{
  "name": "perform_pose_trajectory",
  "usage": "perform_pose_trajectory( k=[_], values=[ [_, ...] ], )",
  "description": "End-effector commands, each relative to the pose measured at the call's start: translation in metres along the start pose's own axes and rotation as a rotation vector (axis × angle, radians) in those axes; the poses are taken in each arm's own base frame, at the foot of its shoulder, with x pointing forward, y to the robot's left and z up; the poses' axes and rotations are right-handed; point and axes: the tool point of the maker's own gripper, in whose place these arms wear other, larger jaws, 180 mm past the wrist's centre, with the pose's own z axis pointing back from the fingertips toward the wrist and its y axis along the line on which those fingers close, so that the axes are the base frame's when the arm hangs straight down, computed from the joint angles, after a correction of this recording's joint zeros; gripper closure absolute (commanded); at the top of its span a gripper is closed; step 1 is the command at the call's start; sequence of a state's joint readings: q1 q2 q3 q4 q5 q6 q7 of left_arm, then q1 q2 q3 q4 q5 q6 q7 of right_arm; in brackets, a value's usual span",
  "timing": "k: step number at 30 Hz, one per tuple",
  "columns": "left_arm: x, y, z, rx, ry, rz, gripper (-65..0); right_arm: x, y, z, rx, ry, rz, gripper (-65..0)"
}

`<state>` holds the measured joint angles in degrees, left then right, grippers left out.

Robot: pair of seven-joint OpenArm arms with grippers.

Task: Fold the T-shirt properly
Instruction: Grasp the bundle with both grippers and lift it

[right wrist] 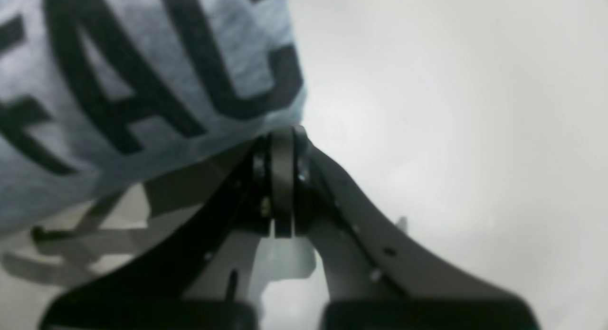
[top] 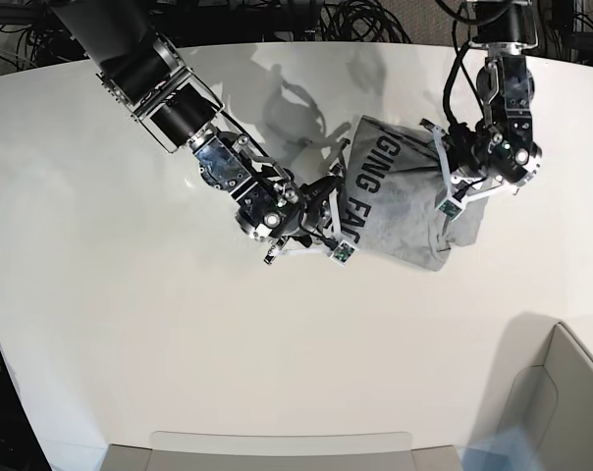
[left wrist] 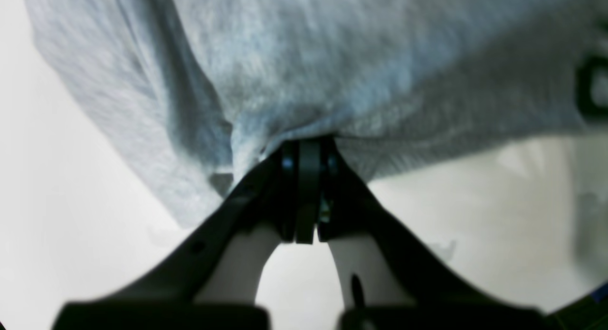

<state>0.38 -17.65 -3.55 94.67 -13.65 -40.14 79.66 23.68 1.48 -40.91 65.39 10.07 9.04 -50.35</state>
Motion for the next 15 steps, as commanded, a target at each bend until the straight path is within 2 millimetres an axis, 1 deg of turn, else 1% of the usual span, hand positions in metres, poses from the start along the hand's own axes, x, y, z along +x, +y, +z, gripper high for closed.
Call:
perform_pose_trajectory(
  k=[1, 4, 7, 10, 13, 15],
  values=[
    [0.002, 0.015, 0.001, 0.04, 0.017, 0.006, 0.0, -0.002, 0.015, -0.001, 0.037, 0.018, 0.029, 0.0],
    [0.008, 0.027, -0.005, 0.049, 0.038, 0.023, 0.0, -0.008, 0.031, -0.005, 0.061, 0.036, 0.061, 0.0],
    [0.023, 0.039, -0.009, 0.05, 0.017, 0.043, 0.0, -0.014, 0.047, -0.008, 0.084, 0.045, 0.084, 0.0],
    [0.044, 0.052, -0.008, 0.053, -0.032, 0.059, 0.0, -0.016, 0.07, -0.007, 0.119, 0.037, 0.122, 0.0],
    [0.071, 0.064, -0.006, 0.056, -0.098, 0.075, 0.0, -0.014, 0.092, -0.003, 0.15, 0.019, 0.165, 0.0],
    [0.09, 0.071, -0.003, 0.053, -0.145, 0.086, 0.0, -0.014, 0.1, 0.0, 0.161, 0.009, 0.189, 0.0]
  ],
)
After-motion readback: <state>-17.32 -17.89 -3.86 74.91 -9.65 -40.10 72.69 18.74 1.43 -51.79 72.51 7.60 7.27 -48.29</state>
